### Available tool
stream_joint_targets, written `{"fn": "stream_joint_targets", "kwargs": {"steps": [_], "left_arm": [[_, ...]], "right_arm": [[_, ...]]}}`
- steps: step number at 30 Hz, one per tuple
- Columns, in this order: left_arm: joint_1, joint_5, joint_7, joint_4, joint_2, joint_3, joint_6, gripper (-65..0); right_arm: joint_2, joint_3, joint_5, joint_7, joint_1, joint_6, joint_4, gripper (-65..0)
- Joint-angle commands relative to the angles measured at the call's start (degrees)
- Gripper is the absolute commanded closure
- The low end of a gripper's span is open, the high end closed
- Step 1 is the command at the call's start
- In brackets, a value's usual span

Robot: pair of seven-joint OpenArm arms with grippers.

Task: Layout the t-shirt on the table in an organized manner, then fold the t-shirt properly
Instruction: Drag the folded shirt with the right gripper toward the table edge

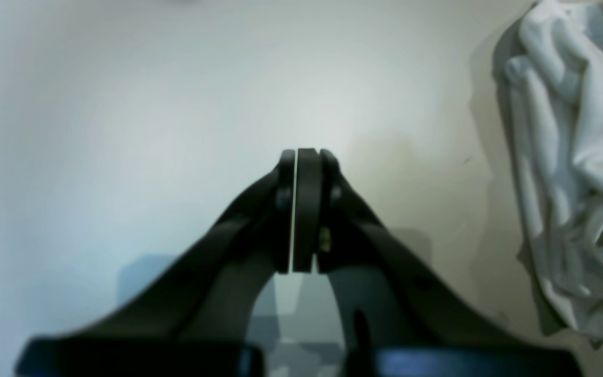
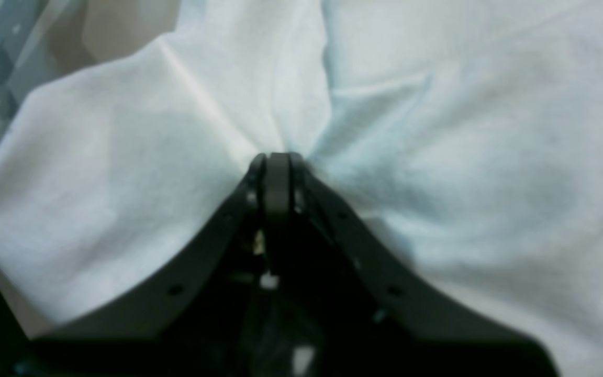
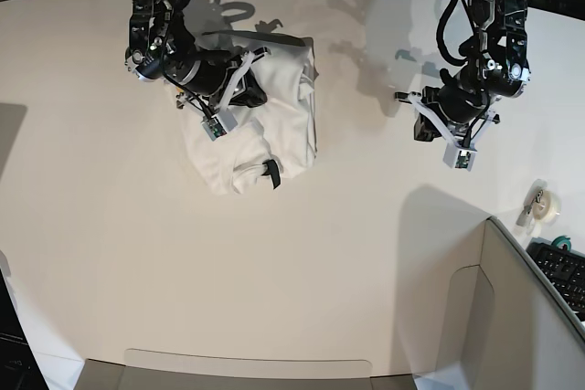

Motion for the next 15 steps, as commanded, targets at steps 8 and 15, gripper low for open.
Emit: {"fn": "stream_joint_targets", "kwargs": {"steps": [8,15], "left_arm": [[1.09,-0.38,-0.71,1.1,-0.77,-0.36,0.04,0.0],[1.09,-0.38,-0.71,1.1,-0.59,-0.18,0.04,0.0]], "right_arm": [[13.04,2.29,-6.34,-3.34,-4.54,-0.33,0.24,0.0],[24.03,8.62,-6.69,-3.34,-7.79,-0.24,-0.12,0.0]]}}
